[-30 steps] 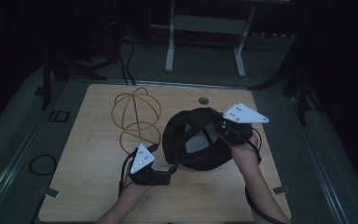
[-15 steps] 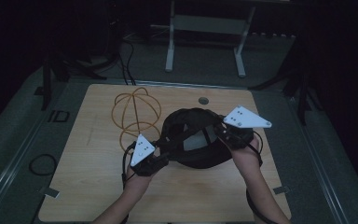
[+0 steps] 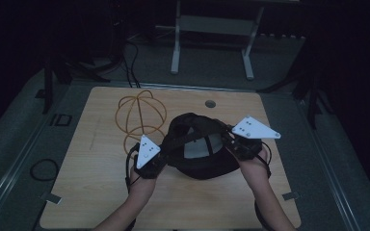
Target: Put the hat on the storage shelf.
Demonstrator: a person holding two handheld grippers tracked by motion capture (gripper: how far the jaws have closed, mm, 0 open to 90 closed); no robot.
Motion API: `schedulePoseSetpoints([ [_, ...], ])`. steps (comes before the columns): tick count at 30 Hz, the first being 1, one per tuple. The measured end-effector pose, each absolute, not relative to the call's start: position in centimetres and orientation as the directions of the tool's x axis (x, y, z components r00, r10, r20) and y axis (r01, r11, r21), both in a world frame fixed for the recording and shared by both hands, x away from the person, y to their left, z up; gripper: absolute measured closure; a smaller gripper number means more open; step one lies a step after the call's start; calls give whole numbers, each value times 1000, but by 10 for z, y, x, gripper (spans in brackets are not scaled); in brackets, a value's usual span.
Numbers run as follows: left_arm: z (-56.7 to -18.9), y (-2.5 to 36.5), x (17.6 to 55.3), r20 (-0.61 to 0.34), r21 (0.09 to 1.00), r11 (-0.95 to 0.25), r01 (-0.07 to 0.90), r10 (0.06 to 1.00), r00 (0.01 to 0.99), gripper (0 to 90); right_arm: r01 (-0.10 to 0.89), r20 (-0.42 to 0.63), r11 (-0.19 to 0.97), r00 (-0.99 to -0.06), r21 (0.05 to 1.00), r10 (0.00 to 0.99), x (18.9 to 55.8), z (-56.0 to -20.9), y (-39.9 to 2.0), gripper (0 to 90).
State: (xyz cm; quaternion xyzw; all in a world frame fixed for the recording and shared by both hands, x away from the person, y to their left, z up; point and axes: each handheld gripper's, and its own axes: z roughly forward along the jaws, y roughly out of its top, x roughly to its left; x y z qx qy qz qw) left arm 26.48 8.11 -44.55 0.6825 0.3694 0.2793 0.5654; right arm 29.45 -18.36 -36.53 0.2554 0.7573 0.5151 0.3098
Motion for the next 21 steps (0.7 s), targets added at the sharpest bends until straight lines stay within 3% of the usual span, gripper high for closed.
schedulePoseSetpoints([
  [18, -410, 73, 264, 35, 977, -155, 149, 798, 601, 896, 137, -111, 260, -651, 956, 751, 281, -405, -204, 840],
  [21, -409, 72, 264, 38, 976, -160, 148, 795, 606, 896, 145, -90, 243, -659, 959, 747, 278, -408, -206, 777],
])
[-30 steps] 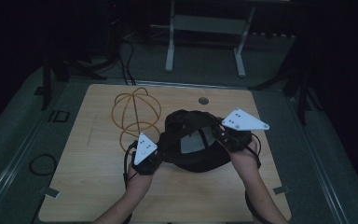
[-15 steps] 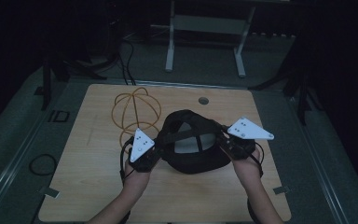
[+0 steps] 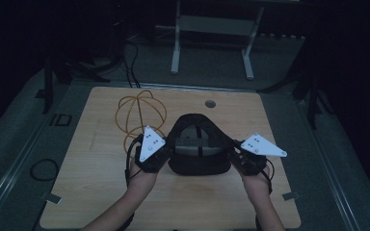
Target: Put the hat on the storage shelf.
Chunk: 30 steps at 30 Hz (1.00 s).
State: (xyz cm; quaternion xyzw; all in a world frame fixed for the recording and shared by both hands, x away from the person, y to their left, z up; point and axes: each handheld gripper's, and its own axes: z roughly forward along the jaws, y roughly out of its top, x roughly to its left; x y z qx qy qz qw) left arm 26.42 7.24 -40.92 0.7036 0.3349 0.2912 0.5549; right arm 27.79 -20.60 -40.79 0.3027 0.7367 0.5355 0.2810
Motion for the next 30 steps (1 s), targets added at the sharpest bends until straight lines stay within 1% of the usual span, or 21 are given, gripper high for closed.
schedulePoseSetpoints([
  [3, -407, 73, 264, 33, 976, -157, 150, 790, 612, 896, 146, -71, 224, -668, 964, 741, 275, -408, -209, 697],
  [5, -404, 74, 263, 23, 977, -148, 152, 785, 619, 896, 145, -53, 208, -686, 967, 725, 272, -408, -212, 600],
  [7, -401, 74, 263, 21, 977, -146, 153, 786, 617, 896, 145, -55, 211, -686, 967, 725, 269, -408, -213, 524],
  [11, -396, 74, 263, 33, 979, -151, 140, 786, 617, 896, 153, -46, 210, -697, 966, 716, 264, -411, -216, 434],
  [17, -394, 73, 264, 32, 978, -152, 143, 787, 617, 896, 175, -22, 215, -725, 961, 688, 256, -421, -220, 383],
  [18, -394, 73, 264, 31, 977, -154, 145, 785, 618, 896, 178, -21, 220, -730, 959, 683, 255, -423, -221, 364],
  [21, -394, 73, 264, 39, 977, -160, 139, 782, 622, 895, 194, -8, 228, -745, 954, 667, 251, -427, -223, 348],
  [25, -393, 74, 262, 52, 978, -167, 128, 780, 624, 895, 204, -2, 239, -758, 949, 653, 243, -433, -231, 337],
  [30, -393, 78, 263, 67, 975, -189, 117, 752, 656, 895, 203, 12, 228, -770, 952, 638, 229, -436, -251, 339],
])
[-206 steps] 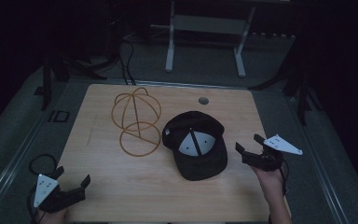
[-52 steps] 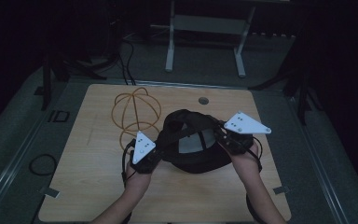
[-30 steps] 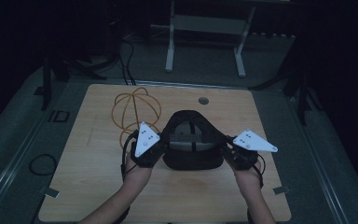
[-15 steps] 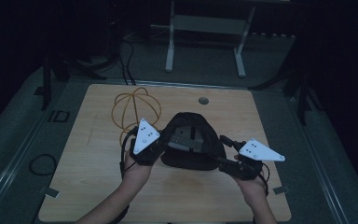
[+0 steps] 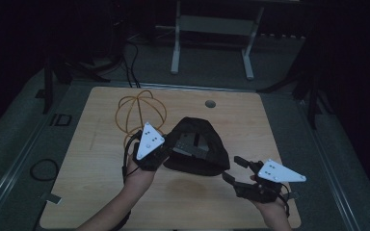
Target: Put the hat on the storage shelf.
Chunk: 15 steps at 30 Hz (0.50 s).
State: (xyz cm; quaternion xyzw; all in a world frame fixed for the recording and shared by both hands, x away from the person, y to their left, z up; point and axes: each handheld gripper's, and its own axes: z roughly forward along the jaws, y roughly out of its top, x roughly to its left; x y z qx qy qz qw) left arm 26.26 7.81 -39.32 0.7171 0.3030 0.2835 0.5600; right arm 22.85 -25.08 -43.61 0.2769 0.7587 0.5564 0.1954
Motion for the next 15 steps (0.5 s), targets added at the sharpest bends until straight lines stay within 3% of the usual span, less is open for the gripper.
schedulePoseSetpoints([
  [8, -396, 89, 260, 127, 971, -233, 51, 685, 717, 894, 187, 15, 184, -739, 965, 674, 218, -425, -284, 378],
  [15, -395, 100, 259, 169, 960, -280, 2, 587, 792, 894, 152, -15, 199, -756, 968, 654, 223, -410, -288, 400],
])
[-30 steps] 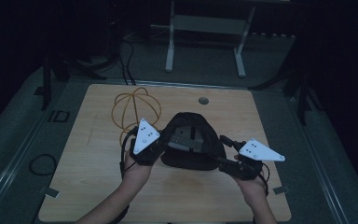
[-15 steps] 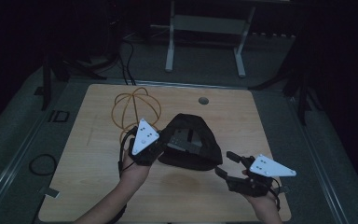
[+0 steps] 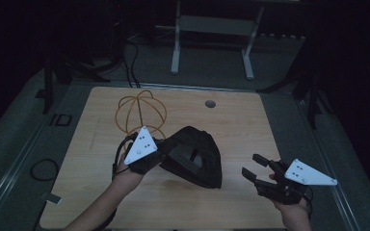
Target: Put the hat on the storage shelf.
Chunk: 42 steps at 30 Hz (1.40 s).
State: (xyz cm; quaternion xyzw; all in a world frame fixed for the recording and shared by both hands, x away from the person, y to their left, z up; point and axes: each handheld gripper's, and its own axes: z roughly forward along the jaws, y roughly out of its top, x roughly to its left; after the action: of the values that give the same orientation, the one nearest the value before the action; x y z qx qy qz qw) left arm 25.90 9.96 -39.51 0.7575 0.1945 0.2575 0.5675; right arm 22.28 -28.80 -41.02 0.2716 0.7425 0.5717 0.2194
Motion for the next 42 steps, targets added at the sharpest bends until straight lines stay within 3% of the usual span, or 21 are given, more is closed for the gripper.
schedulePoseSetpoints([
  [12, -399, 115, 253, 240, 941, -320, -106, 416, 877, 894, 99, -64, 287, -858, 953, 510, 232, -398, -253, 420],
  [28, -391, 121, 246, 247, 944, -263, -200, 159, 956, 893, -35, -148, 379, -950, 925, 274, 230, -386, -214, 432],
  [35, -390, 118, 247, 247, 948, -237, -212, 129, 961, 893, -91, -172, 360, -965, 929, 198, 225, -382, -207, 591],
  [42, -390, 118, 250, 225, 957, -220, -190, 145, 963, 892, -85, -162, 363, -969, 928, 187, 225, -379, -204, 855],
])
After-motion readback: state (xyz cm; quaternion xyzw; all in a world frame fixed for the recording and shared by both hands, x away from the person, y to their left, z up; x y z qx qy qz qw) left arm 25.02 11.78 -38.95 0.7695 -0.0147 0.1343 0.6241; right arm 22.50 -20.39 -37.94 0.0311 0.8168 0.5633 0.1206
